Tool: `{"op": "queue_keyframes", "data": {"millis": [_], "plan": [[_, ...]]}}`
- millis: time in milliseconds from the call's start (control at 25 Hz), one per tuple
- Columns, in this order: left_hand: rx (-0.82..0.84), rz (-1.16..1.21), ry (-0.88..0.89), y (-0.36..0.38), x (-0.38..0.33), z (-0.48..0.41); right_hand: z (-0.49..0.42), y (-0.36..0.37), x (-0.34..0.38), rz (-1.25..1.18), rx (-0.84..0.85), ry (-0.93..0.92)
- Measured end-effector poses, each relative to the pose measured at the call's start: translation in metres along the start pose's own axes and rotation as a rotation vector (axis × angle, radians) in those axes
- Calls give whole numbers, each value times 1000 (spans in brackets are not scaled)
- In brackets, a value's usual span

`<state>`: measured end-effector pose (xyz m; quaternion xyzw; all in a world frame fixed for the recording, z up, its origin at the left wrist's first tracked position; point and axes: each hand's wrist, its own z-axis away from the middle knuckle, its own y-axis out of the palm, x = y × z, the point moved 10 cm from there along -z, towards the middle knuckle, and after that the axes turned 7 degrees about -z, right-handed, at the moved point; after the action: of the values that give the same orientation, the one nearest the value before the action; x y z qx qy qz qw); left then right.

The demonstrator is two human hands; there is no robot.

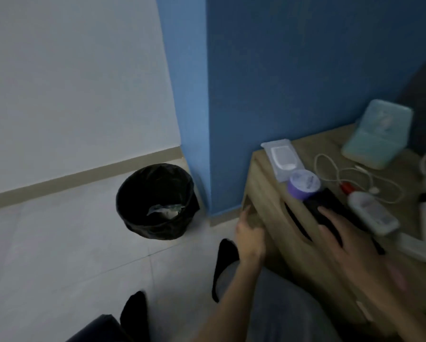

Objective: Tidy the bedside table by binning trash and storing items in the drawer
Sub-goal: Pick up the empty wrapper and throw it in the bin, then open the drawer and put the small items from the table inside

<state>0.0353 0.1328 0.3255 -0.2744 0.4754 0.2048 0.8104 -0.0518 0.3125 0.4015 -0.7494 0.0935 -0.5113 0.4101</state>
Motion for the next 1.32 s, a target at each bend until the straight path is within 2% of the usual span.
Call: {"op": "queue_keyframes", "data": {"millis": [80,160,240,320,400,520,840,1000,1200,1320], "plan": [[165,-81,13,57,-17,19,19,-20,-27,196,-17,41],[263,-154,19,101,-25,37,34,-24,-49,342,23,15],[269,-178,6,123,-19,44,41,-21,-57,455,26,-14],[208,-131,32,130,-11,41,42,-19,-60,493,16,2],[122,-39,73,128,-6,36,41,-19,-60,479,16,18],[36,-61,21,124,2,31,40,-20,-64,438,33,44],[125,-113,-165,127,22,-1,38,-23,-60,444,-4,24],[102,-65,-240,119,27,2,41,-23,-59,434,-30,-7],[133,-5,-283,79,42,14,40,-24,-58,405,-56,-8],[86,-32,-268,44,52,20,40,-25,-57,398,-67,-11]]}}
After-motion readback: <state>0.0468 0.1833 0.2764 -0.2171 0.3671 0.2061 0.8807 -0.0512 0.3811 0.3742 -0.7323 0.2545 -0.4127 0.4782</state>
